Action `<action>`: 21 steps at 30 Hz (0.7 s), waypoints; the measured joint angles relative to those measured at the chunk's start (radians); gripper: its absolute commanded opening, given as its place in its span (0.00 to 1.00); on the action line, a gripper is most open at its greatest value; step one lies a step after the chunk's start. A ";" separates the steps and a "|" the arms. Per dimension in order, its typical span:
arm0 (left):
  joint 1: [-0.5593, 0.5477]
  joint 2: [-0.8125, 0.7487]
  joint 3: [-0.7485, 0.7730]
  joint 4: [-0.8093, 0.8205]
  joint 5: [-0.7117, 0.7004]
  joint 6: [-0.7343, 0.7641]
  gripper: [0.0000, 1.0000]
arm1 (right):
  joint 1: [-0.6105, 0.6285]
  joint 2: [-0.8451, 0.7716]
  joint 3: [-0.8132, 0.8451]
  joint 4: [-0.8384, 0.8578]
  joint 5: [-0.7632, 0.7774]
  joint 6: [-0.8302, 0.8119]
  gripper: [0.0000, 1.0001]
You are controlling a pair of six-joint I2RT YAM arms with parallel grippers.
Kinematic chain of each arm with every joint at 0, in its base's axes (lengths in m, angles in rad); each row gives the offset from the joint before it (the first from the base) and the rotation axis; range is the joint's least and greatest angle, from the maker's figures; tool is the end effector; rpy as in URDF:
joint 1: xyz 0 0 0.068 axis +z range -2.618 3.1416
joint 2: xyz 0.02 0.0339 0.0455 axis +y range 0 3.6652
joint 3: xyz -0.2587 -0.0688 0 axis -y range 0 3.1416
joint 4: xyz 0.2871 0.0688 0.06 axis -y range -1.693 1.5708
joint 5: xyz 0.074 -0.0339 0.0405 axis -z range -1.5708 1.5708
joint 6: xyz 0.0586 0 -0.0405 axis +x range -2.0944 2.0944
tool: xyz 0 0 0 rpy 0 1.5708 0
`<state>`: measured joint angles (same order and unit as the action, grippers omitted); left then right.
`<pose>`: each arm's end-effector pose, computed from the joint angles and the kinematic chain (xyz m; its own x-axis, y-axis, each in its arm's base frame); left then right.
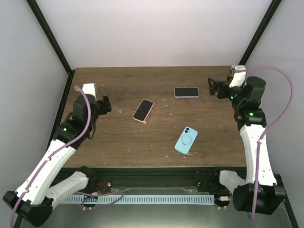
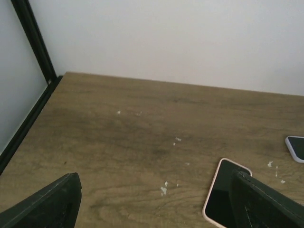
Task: Take the phone out of the phone case
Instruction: Move the phone to the center of the board.
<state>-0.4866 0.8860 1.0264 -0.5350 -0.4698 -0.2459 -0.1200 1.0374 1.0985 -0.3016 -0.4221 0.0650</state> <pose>0.2323 -0.0929 0.3649 -0.3412 -0.0651 -0.9377 -0.0366 0.9978 -0.0559 0.2959 -0.0115 0.3833 -0.2545 0.0904 -0.9628 -0.2699 0.9494 0.1605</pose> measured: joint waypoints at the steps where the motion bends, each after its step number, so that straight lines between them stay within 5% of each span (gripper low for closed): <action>1: 0.008 0.009 0.002 -0.015 0.000 -0.021 0.86 | 0.000 -0.001 0.000 -0.005 0.003 0.001 1.00; 13: 0.004 0.080 -0.029 -0.035 0.192 -0.137 0.77 | 0.007 -0.023 -0.112 -0.027 -0.024 -0.130 1.00; 17: -0.116 0.156 -0.027 0.005 0.290 -0.140 0.76 | 0.008 0.013 -0.198 -0.027 -0.030 -0.183 1.00; 21: -0.296 0.378 0.077 -0.019 0.296 -0.137 0.90 | 0.007 0.060 -0.301 -0.011 -0.027 -0.203 1.00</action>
<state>-0.7826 1.2644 1.1038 -0.5545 -0.1738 -0.3828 -0.1131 1.0969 0.7971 -0.3126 -0.4496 -0.1375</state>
